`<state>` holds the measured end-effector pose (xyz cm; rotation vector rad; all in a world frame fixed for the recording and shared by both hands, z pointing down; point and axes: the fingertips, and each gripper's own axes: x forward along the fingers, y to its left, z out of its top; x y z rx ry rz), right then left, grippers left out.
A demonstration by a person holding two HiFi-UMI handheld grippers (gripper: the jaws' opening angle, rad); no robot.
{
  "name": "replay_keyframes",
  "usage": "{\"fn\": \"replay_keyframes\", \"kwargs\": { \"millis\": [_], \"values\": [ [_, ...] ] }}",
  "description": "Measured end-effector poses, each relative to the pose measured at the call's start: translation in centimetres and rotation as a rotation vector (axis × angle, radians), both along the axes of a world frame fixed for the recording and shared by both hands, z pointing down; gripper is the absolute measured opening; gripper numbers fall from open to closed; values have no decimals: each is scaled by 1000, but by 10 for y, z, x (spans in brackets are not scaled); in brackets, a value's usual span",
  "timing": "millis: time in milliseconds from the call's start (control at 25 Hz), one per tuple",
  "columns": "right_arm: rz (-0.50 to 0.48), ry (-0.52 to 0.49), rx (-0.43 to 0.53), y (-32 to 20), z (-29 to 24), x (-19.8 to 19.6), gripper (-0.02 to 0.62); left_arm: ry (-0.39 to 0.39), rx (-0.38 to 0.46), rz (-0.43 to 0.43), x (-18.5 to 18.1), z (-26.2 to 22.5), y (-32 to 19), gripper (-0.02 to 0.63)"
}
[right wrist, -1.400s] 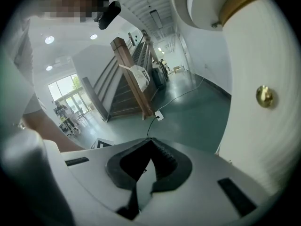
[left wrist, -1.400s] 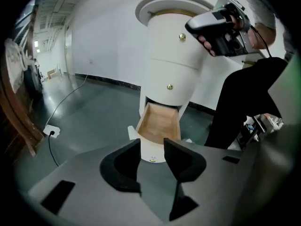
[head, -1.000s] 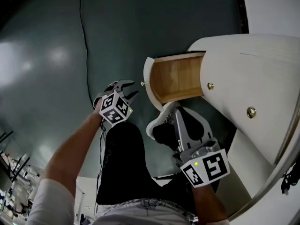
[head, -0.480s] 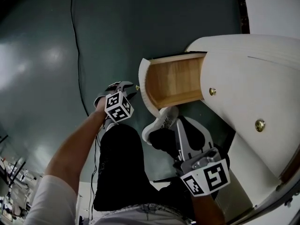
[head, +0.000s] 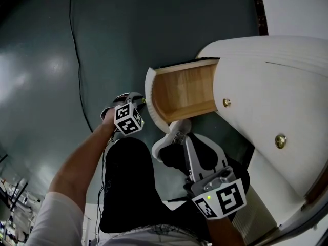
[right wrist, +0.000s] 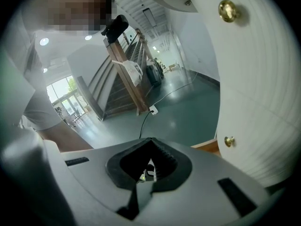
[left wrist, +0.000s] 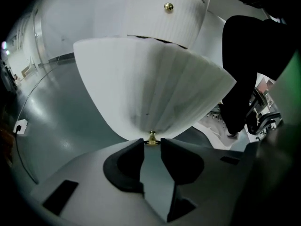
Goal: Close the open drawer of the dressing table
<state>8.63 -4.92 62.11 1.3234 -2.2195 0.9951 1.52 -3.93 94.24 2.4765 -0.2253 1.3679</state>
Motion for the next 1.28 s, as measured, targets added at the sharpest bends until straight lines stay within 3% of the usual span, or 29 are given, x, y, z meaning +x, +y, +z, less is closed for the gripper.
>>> {"fn": "replay_keyframes", "kwargs": {
  "millis": [320,1000,1280],
  "values": [
    [11,-5,13,2,-5,3,9,-4,-14,19,13,1,-3,121],
    [93,38,45,11,2,30,9,112,-1,117,134,-4,-31,121],
    [128,4,49,15,11,35,9,140,35,274,182,-8,-39,118]
  ]
}}
